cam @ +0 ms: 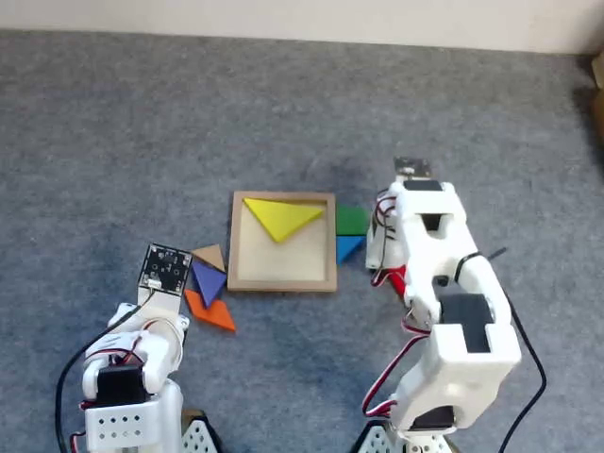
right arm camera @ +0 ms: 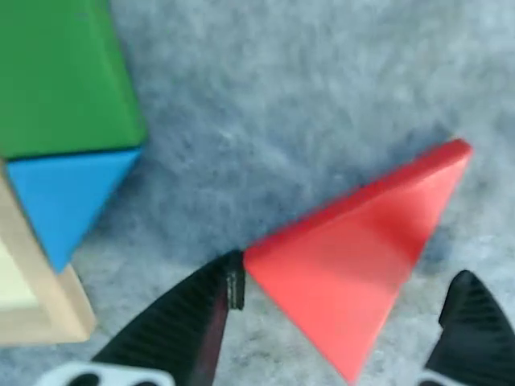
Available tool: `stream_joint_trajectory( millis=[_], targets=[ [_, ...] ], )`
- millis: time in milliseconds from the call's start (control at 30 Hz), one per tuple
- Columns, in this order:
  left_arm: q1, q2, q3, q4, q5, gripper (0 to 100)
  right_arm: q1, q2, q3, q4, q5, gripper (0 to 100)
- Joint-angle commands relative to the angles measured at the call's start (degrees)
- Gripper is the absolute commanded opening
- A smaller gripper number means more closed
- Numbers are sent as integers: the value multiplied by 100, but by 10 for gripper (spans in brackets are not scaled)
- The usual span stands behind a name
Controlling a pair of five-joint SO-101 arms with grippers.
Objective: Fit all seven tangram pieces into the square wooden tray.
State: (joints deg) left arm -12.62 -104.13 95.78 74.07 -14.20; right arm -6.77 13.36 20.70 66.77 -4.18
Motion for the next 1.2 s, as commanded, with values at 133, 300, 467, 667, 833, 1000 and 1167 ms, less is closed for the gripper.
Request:
stream_joint_trajectory(
  millis=[133, 300, 467, 667, 833, 1000, 1167],
  targets=[
    [-57, -31, -22, -97, -44, 7, 84, 4, -242, -171, 97, 368],
    [-57, -31, -22, -97, -44, 7, 84, 4, -532, -171, 88, 368],
    [-57, -31, -22, -97, -44, 7, 119, 13, -541, -171, -185, 368],
    [-57, -31, -22, -97, -44, 7, 127, 13, -514, -207, -211, 368],
    [-57, -31, -22, -97, -44, 7, 136, 22, -497, -488, -185, 327],
    [-57, -31, -22, -97, -44, 7, 215, -22, -497, -488, -123, 231],
    [-57, -31, -22, -97, -44, 7, 198, -31, -514, -453, 281, 190]
  ],
)
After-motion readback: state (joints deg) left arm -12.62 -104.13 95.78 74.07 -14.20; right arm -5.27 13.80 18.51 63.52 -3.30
